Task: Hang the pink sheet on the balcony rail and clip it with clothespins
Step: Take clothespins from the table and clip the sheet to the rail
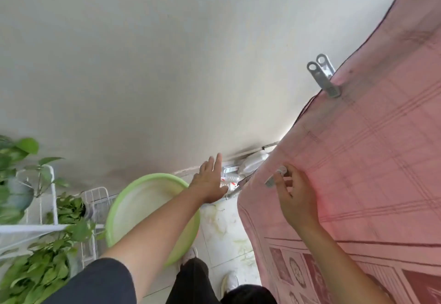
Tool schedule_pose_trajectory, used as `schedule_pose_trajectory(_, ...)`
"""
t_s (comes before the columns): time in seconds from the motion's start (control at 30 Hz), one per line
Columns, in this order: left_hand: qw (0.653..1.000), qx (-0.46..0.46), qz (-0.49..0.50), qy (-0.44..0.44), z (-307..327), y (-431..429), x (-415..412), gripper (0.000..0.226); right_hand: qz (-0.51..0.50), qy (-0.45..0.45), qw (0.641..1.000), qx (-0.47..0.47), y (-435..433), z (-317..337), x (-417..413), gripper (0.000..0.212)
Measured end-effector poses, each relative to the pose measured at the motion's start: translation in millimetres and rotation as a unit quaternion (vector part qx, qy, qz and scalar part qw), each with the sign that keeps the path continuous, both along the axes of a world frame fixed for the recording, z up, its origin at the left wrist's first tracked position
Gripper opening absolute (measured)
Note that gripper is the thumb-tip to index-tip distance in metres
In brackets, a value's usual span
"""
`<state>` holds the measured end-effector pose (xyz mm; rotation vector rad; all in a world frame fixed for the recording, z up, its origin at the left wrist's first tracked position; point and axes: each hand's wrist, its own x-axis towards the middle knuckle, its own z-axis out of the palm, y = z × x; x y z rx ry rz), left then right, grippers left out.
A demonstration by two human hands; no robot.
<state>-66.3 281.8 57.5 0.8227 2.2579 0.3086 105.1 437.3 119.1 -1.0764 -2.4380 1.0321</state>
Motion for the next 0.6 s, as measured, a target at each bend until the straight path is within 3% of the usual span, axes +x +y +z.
schedule_pose_trajectory(0.27, 0.988, 0.02, -0.082, -0.13, -85.8, 72.9, -18.3, 0.116, -0.038, -0.017, 0.999, -0.009, -6.2, -55.4, -19.0, 0.049)
schedule_pose_trajectory(0.47, 0.971, 0.114, -0.095, -0.186, -129.4, 114.9, -6.3, 0.11, -0.05, -0.031, 0.998, -0.002, -10.7, -85.7, -19.9, 0.042)
schedule_pose_trajectory(0.6, 0.963, 0.114, -0.145, -0.194, -146.4, 137.7, -20.5, 0.116, -0.06, -0.034, 0.998, 0.005, -12.1, -92.7, -15.9, 0.043)
